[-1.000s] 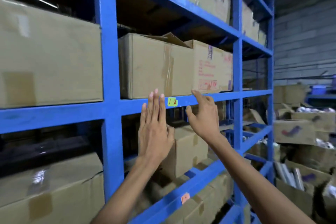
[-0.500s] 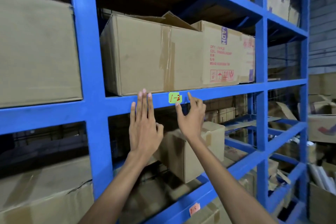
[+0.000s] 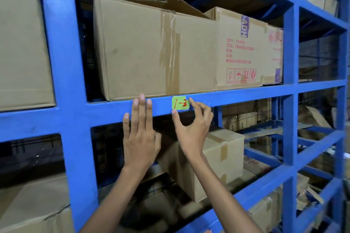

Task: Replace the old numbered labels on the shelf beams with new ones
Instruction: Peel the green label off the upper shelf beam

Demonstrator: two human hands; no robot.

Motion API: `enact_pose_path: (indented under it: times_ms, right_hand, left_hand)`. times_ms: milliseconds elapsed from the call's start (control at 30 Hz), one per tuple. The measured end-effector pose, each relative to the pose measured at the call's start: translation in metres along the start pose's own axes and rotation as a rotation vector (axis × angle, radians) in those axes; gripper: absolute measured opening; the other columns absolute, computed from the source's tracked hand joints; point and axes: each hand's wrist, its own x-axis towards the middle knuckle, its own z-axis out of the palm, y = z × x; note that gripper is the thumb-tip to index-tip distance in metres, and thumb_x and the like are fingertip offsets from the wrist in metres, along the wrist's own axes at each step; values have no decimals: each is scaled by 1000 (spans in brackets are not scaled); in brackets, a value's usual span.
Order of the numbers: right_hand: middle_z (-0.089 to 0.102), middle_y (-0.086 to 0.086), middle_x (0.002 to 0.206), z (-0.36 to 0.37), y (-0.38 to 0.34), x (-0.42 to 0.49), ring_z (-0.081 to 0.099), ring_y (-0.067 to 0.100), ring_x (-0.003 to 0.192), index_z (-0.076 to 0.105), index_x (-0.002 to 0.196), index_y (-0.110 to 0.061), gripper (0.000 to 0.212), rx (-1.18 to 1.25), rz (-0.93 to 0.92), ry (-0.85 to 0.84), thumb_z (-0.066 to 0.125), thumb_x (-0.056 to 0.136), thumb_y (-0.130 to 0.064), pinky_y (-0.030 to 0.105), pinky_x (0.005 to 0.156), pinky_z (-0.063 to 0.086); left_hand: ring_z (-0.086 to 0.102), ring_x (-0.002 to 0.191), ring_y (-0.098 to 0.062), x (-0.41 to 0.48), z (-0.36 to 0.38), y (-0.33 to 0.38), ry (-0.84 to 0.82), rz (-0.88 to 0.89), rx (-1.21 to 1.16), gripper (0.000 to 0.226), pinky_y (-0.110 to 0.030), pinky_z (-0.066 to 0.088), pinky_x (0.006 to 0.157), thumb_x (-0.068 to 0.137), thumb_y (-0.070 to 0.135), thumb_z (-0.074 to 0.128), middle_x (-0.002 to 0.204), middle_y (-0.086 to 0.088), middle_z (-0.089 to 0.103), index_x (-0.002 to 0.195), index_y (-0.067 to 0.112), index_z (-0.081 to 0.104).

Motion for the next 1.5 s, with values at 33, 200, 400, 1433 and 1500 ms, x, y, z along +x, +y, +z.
enact_pose_path:
  times_ms: [33,200,400,1433,1500]
  right_hand:
    - [53,-1,120,0,-2,2,39,5,108,66,129,-21,58,20,31,-17,82,76,-39,15,95,31]
    - [52,-8,116,-8,-10,12,54,16,112,63,125,-27,64,47,139,-75,85,68,-46,41,101,46]
    - [50,-9,115,-13,-12,18,55,15,113,62,122,-27,64,28,169,-128,87,67,-48,44,101,47]
    - [69,-11,78,-18,-23,36,67,1,81,73,102,-13,18,283,579,-100,79,85,-16,6,79,49]
    - [68,-12,76,-18,-21,38,67,-2,79,75,99,-12,14,275,599,-111,79,86,-16,14,78,54]
  left_hand:
    - [-1,161,-24,0,1,0,5,-4,4,107,-44,-6,130,75,18,63,173,-10,-7,164,6,6]
    - [-6,162,-21,-1,0,0,8,-4,8,104,-44,-4,130,76,17,62,173,-9,-5,165,7,8]
    - [-8,162,-20,-2,-4,-1,-5,3,3,101,-46,3,130,78,17,58,174,-8,-6,165,7,9]
    - [-2,162,-22,-4,-13,0,-57,-13,-32,103,-47,4,131,77,17,61,174,-8,-1,165,8,7]
    - [-3,162,-21,-4,-13,0,-55,-14,-36,103,-47,4,131,78,16,61,174,-8,-1,165,8,8]
